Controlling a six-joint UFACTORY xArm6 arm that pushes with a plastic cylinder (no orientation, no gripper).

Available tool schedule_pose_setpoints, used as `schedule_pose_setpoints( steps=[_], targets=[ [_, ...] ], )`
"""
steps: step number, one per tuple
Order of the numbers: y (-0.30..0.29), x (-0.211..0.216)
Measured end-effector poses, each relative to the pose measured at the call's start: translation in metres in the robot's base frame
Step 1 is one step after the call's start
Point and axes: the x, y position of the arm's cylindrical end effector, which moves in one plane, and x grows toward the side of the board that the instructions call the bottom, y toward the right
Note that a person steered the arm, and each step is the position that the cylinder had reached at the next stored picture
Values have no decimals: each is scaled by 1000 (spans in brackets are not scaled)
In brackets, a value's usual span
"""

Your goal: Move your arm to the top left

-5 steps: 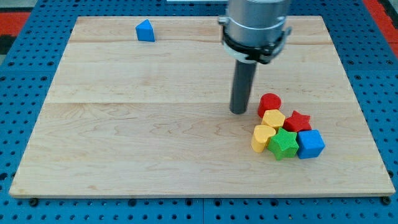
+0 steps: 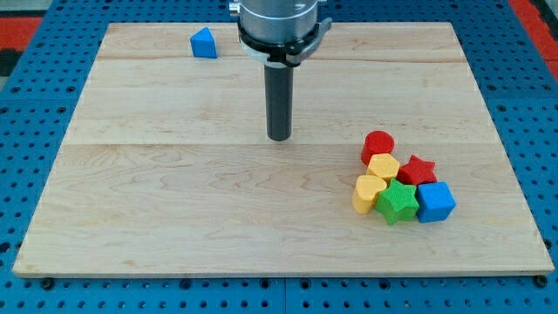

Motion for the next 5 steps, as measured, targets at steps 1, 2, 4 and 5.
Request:
schedule_pose_setpoints(
  steps=[1,2,4,5],
  targets=[
    [-39,-15],
    [-69,-35],
    [-90,-47],
    [-93,-47]
  ],
)
